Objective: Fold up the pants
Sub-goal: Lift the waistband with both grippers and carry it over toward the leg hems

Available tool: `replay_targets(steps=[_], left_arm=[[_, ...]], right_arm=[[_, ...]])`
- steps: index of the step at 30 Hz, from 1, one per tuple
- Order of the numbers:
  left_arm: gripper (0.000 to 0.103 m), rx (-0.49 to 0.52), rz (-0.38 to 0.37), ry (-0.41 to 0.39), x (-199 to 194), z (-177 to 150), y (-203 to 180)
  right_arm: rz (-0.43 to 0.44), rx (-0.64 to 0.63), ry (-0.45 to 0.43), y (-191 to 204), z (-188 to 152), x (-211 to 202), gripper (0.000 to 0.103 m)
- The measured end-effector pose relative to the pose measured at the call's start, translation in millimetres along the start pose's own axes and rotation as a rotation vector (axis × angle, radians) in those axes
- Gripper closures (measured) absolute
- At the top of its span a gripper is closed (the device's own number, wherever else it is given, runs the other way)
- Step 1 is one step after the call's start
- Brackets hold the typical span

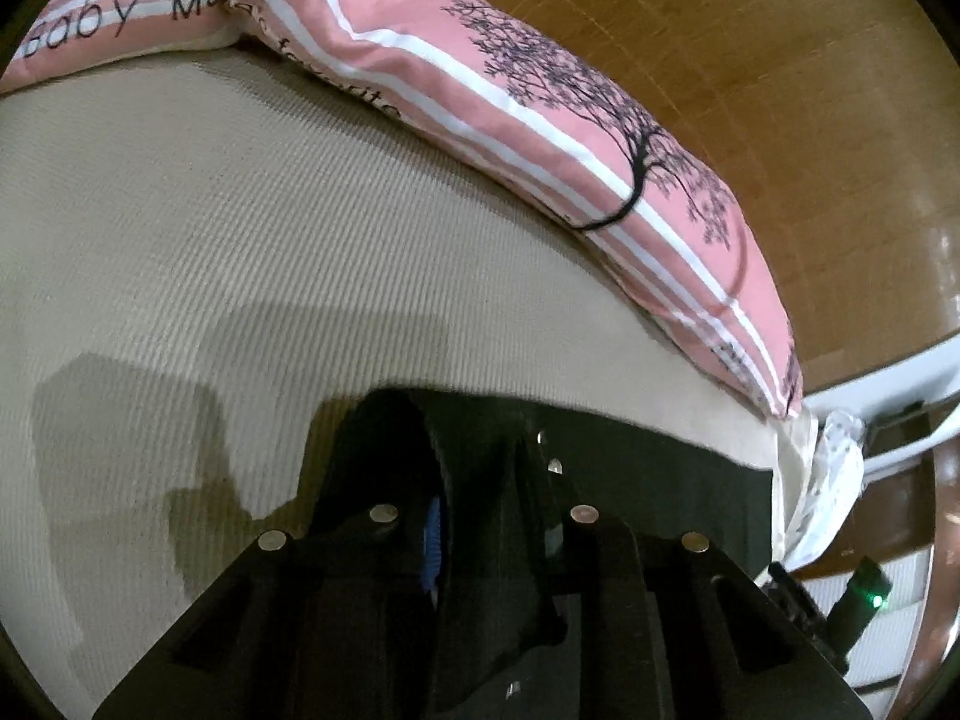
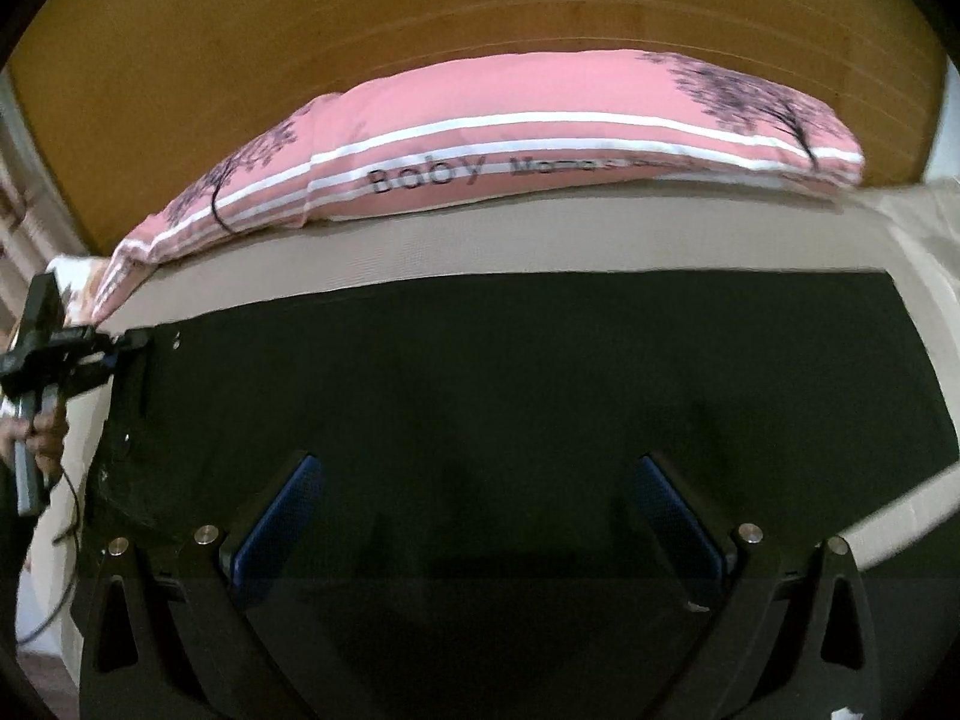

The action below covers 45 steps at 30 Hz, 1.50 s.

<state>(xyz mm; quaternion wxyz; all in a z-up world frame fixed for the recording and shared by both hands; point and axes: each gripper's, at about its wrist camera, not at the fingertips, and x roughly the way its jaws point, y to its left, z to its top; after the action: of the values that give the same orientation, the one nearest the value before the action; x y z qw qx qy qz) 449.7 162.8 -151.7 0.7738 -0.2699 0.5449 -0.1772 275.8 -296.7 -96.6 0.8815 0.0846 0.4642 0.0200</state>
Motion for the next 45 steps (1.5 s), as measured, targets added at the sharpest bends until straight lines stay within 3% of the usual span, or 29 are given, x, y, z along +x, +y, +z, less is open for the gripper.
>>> replay_targets(steps=[4,7,11,16,20,25,29,36,38,45], left_arm=[[0.081,-0.059,-0.002,-0.024,10,5,3],[0.092,-0.059,-0.003,-0.068,2,-2,3],[0.094,-0.018,-0.073,-0.162,-28,-13,-17],[0.095,0.071,-0.132,-0.233,-63,-30,-49],[0.095,0.066,-0.193,-0.269,-82,-41,-54],[0.095,0.053,-0.207,-0.288,-93,-50,-55],[0.095,0.063,-0.188,-0.300,-96,-51,-57],[0.095,0.070,-0.151,-0.305,-97,-52,-58],[0.095,0.077,-0.137,-0.304,-96,-52,-60],[0.095,0.086,-0.095,-0.298,-91,-49,-61]], right_arm=[[0.026,-0.074,0.008,7,11,14,0.000],[0.046,-0.132,0.017,8,22,22,0.000],[0.088,-0.247,0.030,9,44,30,0.000],[0.220,-0.405,0.093,6,78,42,0.000],[0.296,-0.510,0.155,5,101,54,0.003],[0.410,-0.608,0.262,9,123,77,0.010],[0.469,-0.705,0.358,15,127,103,0.022],[0.535,-0.689,0.454,-6,128,130,0.048],[0.541,-0.695,0.474,-14,125,133,0.061],[0.484,-0.673,0.421,-30,122,121,0.090]])
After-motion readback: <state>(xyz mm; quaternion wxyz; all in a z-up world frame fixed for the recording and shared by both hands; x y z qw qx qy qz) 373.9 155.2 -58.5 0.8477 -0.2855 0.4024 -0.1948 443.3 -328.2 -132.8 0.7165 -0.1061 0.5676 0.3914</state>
